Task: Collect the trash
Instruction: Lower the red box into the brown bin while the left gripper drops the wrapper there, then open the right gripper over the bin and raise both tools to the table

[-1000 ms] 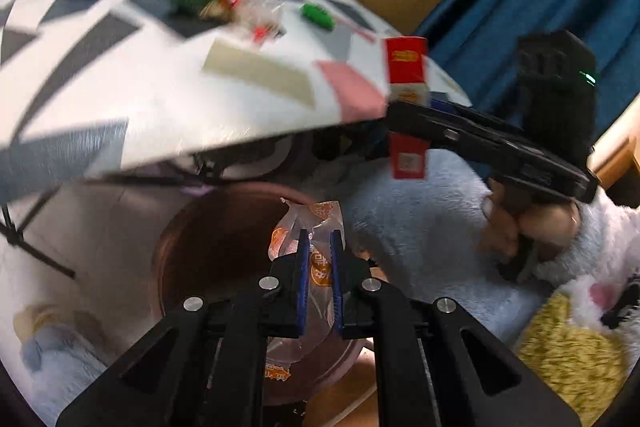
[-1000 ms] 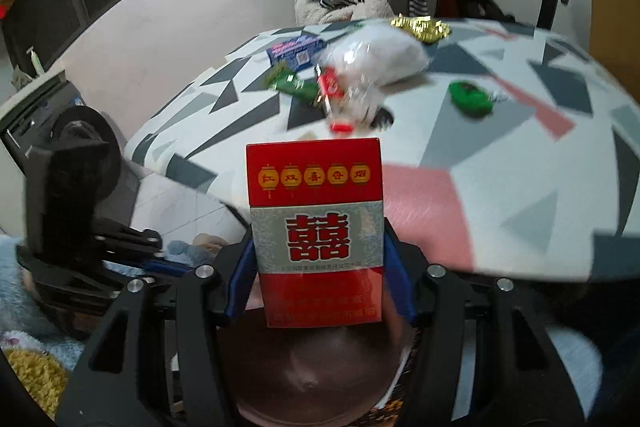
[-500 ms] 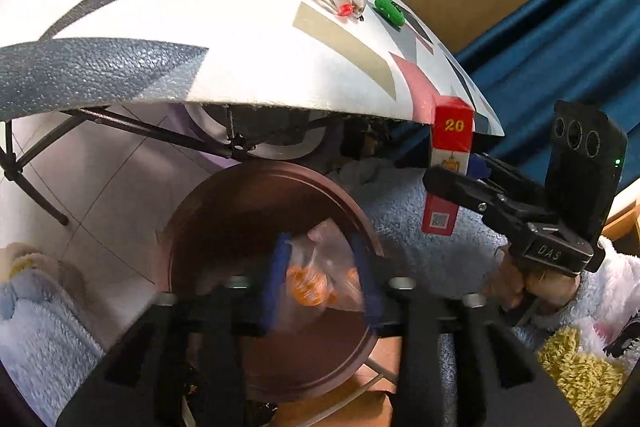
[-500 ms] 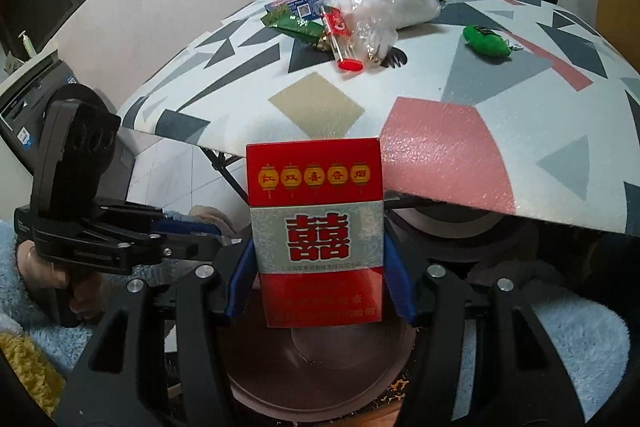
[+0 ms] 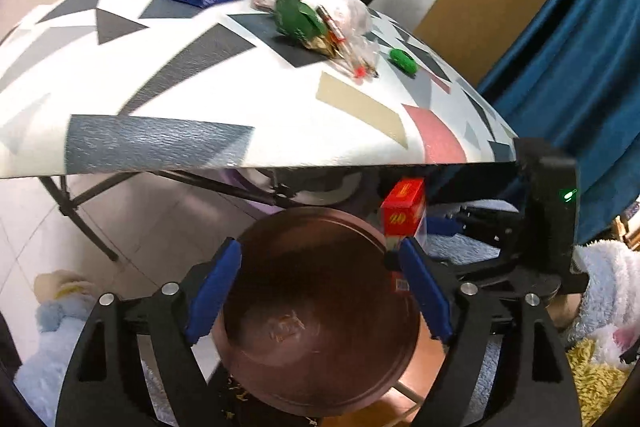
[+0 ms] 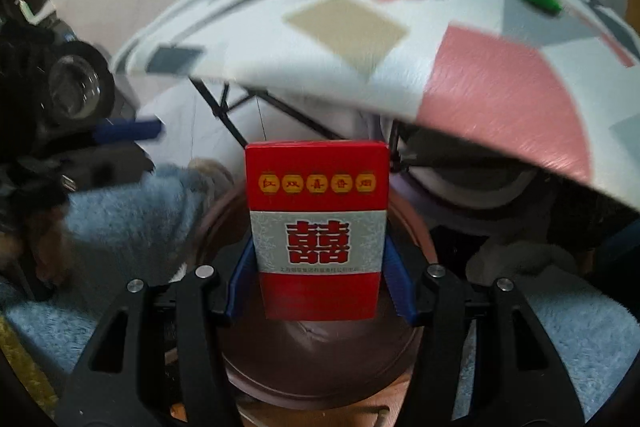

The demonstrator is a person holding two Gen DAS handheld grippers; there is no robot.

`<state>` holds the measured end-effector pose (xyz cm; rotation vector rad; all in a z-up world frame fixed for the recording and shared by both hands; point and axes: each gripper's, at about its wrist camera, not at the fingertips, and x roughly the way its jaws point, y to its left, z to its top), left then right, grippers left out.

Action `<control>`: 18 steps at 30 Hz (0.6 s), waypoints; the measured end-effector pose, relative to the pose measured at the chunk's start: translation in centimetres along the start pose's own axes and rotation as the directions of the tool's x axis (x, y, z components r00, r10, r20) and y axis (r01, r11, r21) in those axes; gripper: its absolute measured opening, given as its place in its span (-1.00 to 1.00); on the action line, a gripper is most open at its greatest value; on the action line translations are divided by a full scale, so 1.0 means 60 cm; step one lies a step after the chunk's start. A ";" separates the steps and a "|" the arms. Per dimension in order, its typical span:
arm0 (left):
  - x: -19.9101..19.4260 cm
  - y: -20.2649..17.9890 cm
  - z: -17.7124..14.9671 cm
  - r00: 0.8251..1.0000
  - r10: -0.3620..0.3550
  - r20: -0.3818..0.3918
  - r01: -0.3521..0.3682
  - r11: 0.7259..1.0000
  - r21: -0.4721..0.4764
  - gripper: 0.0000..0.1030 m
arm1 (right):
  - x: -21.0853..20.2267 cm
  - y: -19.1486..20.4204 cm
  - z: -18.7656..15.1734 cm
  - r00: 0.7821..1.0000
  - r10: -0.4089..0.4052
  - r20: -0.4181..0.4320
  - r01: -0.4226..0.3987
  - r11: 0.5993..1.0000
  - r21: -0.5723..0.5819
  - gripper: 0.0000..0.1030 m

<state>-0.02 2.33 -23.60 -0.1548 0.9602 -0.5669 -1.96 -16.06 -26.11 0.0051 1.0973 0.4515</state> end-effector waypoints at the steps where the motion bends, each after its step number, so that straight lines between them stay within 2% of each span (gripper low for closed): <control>1: -0.002 0.001 0.000 1.000 0.011 0.002 -0.011 1.000 -0.003 0.59 | 0.010 0.000 0.000 1.000 -0.004 -0.021 0.004 1.000 0.001 0.12; 7: -0.004 0.012 0.001 0.999 0.050 0.012 -0.050 0.998 -0.029 0.64 | 0.043 -0.002 -0.005 0.994 -0.022 -0.103 0.023 1.000 0.009 0.12; 15: -0.003 0.020 0.001 0.999 0.052 0.013 -0.051 0.997 -0.050 0.70 | 0.043 -0.003 -0.010 0.993 -0.029 -0.117 0.030 0.999 0.010 0.13; 17: -0.003 0.019 0.001 0.999 0.053 0.012 -0.052 0.998 -0.046 0.72 | 0.048 -0.002 -0.009 0.992 -0.027 -0.119 0.029 1.000 0.010 0.22; 18: -0.003 0.018 0.001 0.998 0.054 0.011 -0.053 0.998 -0.044 0.73 | 0.048 -0.002 -0.008 0.992 -0.028 -0.119 0.029 1.000 0.010 0.33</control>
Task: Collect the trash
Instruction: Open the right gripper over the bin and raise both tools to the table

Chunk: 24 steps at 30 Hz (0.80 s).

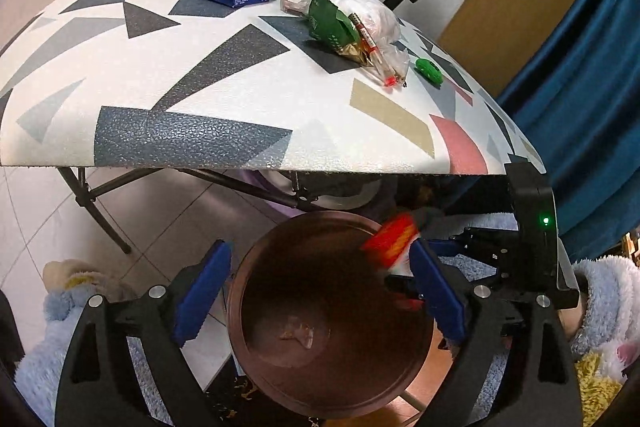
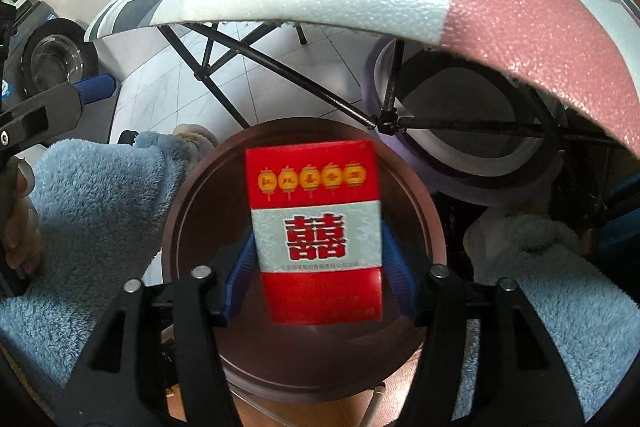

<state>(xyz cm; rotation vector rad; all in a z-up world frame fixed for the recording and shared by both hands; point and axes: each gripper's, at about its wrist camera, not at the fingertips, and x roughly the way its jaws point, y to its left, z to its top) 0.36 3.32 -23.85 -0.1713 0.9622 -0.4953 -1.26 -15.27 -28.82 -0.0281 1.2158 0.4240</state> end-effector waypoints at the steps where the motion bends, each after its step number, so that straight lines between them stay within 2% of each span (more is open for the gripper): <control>1: 0.000 0.000 0.000 1.000 0.001 0.000 -0.001 1.000 0.001 0.74 | -0.001 0.000 0.000 1.000 -0.002 0.003 0.002 1.000 -0.001 0.46; 6: -0.007 -0.003 -0.001 1.000 0.015 0.017 -0.015 1.000 0.007 0.81 | -0.013 0.001 0.003 0.999 -0.010 0.037 0.010 1.000 0.000 0.81; 8: -0.010 -0.005 -0.001 0.999 0.021 0.025 -0.022 1.000 0.011 0.83 | -0.027 -0.005 0.004 0.997 -0.001 0.072 0.000 1.000 0.009 0.87; 14: -0.020 -0.011 0.000 0.998 0.043 0.056 -0.044 0.999 0.026 0.88 | -0.072 -0.019 0.003 0.984 0.014 0.179 -0.022 0.999 0.043 0.89; 24: -0.037 -0.002 0.006 0.991 0.077 0.110 -0.078 0.997 0.001 0.89 | -0.111 -0.023 0.009 0.961 -0.026 0.275 0.014 0.999 0.044 0.89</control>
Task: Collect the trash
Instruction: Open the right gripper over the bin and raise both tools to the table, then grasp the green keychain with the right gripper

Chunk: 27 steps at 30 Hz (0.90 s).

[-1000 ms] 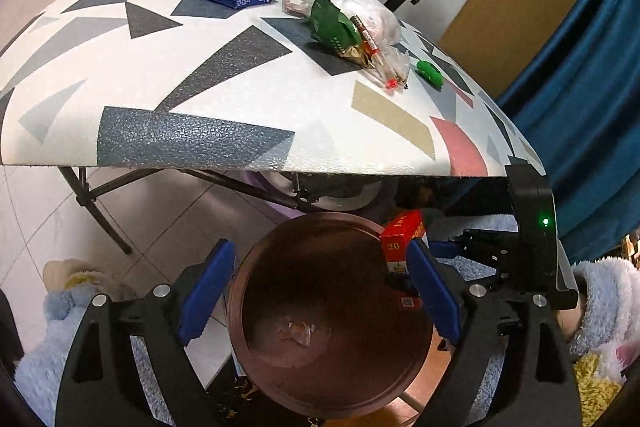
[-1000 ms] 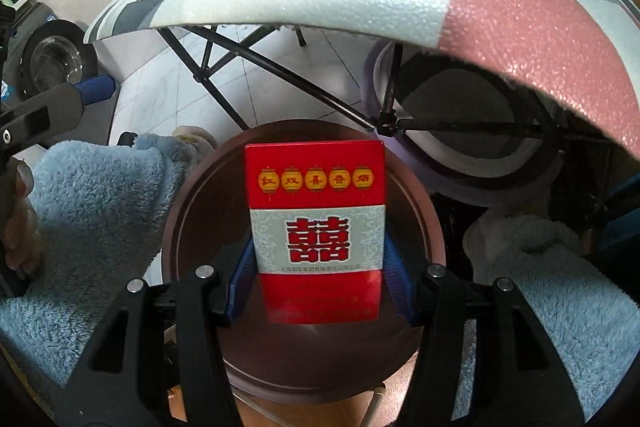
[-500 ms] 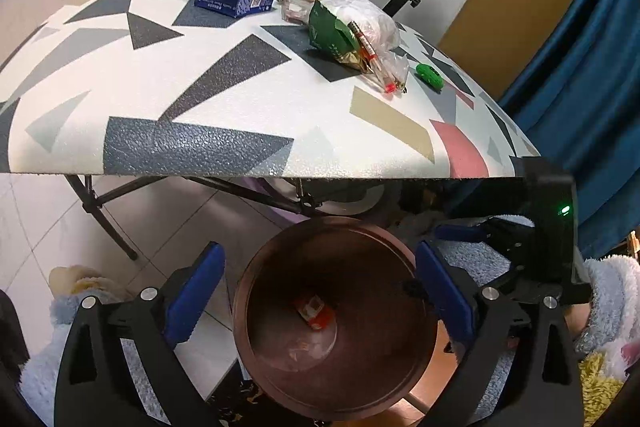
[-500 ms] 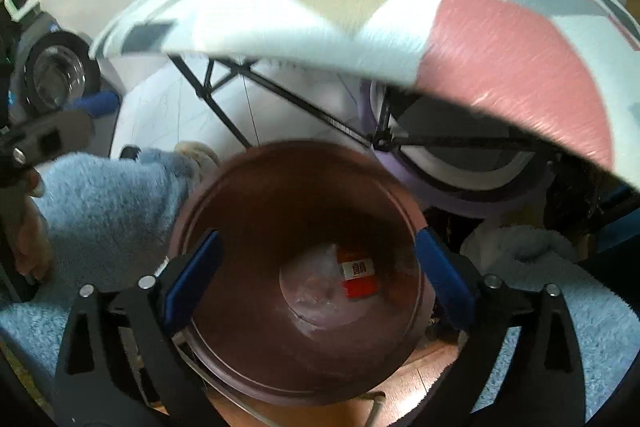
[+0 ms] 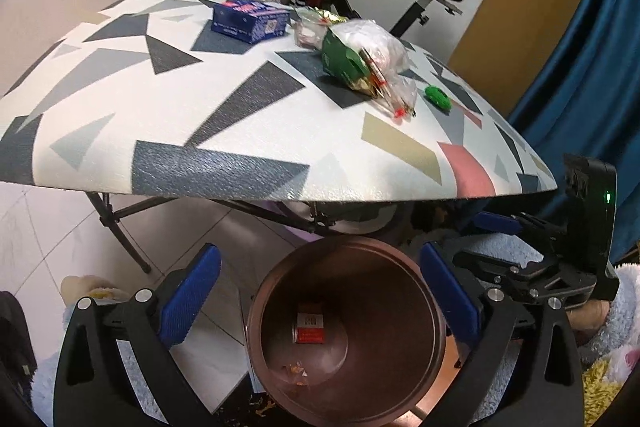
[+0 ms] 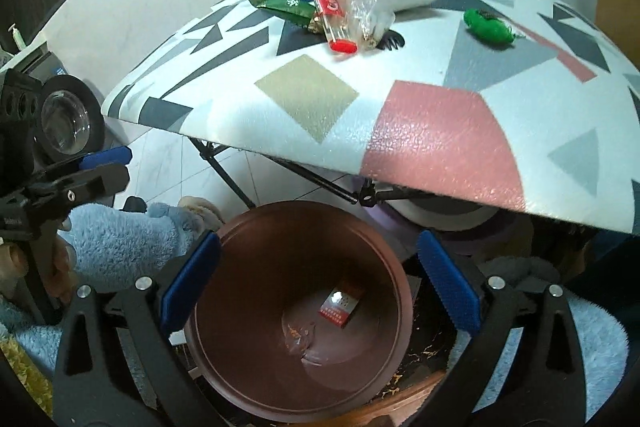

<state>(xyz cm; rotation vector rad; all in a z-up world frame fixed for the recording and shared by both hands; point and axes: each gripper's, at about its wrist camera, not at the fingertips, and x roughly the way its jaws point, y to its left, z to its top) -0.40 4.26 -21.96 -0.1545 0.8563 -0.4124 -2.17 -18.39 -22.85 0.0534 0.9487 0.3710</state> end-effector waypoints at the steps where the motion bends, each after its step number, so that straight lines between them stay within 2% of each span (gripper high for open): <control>1: -0.003 0.002 0.001 1.000 0.009 0.013 -0.008 1.000 -0.004 0.89 | 0.001 0.002 0.000 1.000 -0.008 0.002 0.008 1.000 -0.005 0.89; 10: -0.028 0.013 0.009 0.992 0.066 0.106 -0.063 0.997 -0.034 0.89 | -0.012 0.009 0.003 0.997 -0.032 0.068 0.035 0.999 -0.034 0.89; 16: -0.033 0.007 0.021 0.986 0.092 0.139 -0.093 0.996 -0.002 0.89 | -0.022 -0.007 0.012 0.996 -0.003 0.086 0.002 1.000 0.003 0.89; 18: -0.033 0.006 0.027 0.986 0.098 0.138 -0.100 0.995 0.006 0.89 | -0.028 -0.010 0.018 0.996 -0.004 0.094 0.003 1.000 0.005 0.89; 22: -0.030 0.011 0.049 0.988 0.102 0.116 -0.105 0.994 0.017 0.89 | -0.046 -0.022 0.038 0.990 -0.068 0.125 0.071 0.997 -0.016 0.89; 27: -0.033 0.030 0.091 0.988 0.118 0.101 -0.119 0.993 0.008 0.89 | -0.062 -0.067 0.078 0.987 -0.078 0.139 0.077 0.997 0.013 0.89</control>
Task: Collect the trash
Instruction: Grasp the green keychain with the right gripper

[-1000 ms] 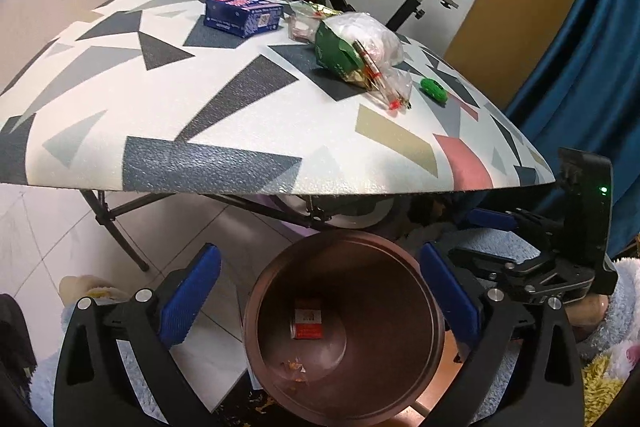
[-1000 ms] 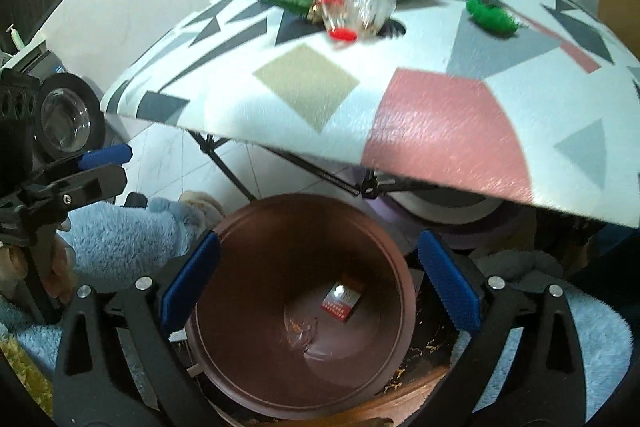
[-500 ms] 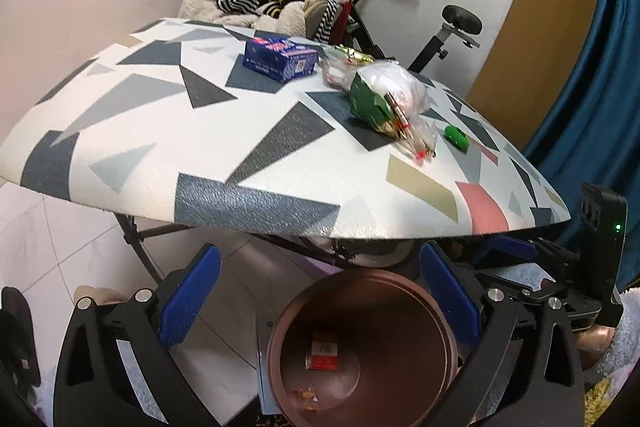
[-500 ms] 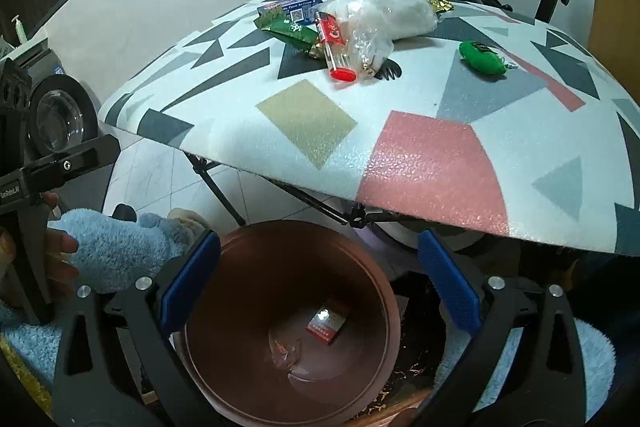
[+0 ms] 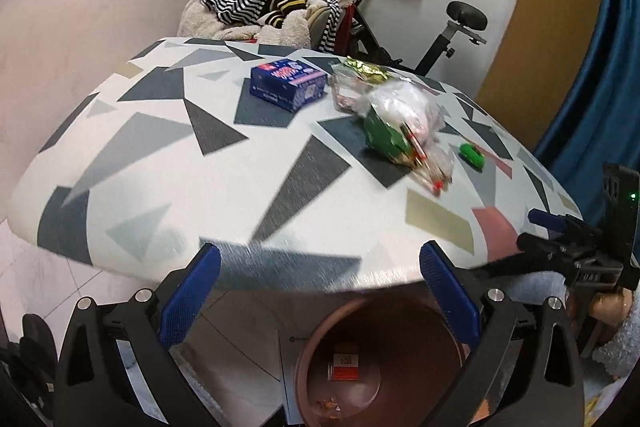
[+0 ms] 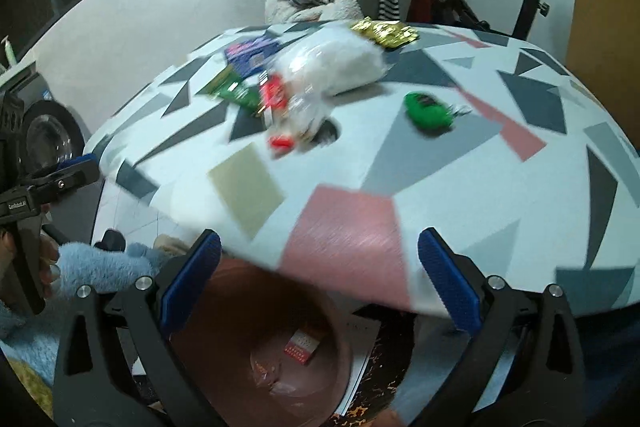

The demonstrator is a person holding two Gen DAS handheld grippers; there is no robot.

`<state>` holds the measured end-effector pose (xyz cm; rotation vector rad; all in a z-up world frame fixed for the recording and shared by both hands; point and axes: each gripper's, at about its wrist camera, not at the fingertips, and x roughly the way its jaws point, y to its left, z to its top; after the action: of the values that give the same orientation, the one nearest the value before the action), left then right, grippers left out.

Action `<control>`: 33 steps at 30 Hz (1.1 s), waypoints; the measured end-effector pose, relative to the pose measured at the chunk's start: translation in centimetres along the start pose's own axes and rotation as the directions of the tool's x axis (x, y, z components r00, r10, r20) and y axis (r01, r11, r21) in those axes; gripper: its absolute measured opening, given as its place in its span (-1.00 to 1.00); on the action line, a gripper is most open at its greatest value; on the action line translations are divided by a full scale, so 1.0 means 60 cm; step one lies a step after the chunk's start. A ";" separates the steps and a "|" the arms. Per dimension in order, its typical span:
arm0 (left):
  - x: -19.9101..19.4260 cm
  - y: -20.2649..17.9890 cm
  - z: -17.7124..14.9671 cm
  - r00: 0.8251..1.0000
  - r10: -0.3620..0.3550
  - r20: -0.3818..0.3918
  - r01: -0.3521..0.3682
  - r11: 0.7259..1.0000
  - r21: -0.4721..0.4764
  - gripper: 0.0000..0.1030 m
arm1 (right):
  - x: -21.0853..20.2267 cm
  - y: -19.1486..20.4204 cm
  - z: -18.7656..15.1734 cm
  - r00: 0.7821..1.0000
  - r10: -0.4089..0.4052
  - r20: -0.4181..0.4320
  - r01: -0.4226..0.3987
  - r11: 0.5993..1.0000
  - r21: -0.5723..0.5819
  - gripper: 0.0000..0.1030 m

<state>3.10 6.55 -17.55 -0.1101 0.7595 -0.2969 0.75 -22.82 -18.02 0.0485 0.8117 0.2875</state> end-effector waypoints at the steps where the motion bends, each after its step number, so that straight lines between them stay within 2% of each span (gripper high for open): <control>1: 0.001 0.005 0.010 1.000 0.002 -0.002 -0.002 1.000 -0.008 0.89 | -0.001 -0.010 0.007 1.000 -0.004 0.006 0.004 1.000 0.008 0.89; 6: 0.008 0.027 0.054 1.000 0.004 -0.016 -0.005 0.998 -0.056 0.89 | 0.000 -0.068 0.052 0.999 -0.035 0.032 0.033 0.997 0.071 0.89; 11: 0.024 0.033 0.094 1.000 0.014 -0.016 -0.014 0.999 -0.049 0.89 | 0.014 -0.114 0.091 0.997 -0.064 0.031 0.061 0.994 0.088 0.89; 14: 0.037 0.031 0.113 1.000 0.012 -0.022 -0.013 0.999 -0.032 0.89 | 0.029 -0.130 0.112 0.998 -0.060 0.019 0.059 0.997 0.057 0.66; 19: 0.068 0.027 0.142 0.999 0.019 -0.042 -0.020 1.000 -0.019 0.89 | 0.087 -0.143 0.155 0.997 -0.056 -0.057 0.054 0.998 -0.042 0.30; 23: 0.089 0.028 0.158 0.999 0.007 -0.052 -0.009 0.999 -0.044 0.89 | 0.132 -0.131 0.167 0.991 -0.054 -0.121 0.035 0.988 -0.150 0.17; 26: 0.103 0.030 0.166 0.998 -0.005 -0.059 0.001 0.998 -0.067 0.89 | 0.162 -0.123 0.168 0.982 -0.058 -0.178 0.020 0.978 -0.209 -0.01; 28: 0.114 0.033 0.170 0.997 -0.011 -0.070 0.005 0.997 -0.082 0.89 | 0.171 -0.122 0.174 0.983 -0.053 -0.178 0.011 0.973 -0.230 -0.21; 33: 0.142 0.045 0.181 0.993 -0.047 -0.104 0.030 0.987 -0.160 0.89 | 0.175 -0.137 0.183 0.989 -0.013 -0.146 -0.014 0.983 -0.183 -0.35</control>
<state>17.07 6.45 -15.93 -0.2610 0.8886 -0.2802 17.47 -27.10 -19.14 -0.1469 0.9279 0.3686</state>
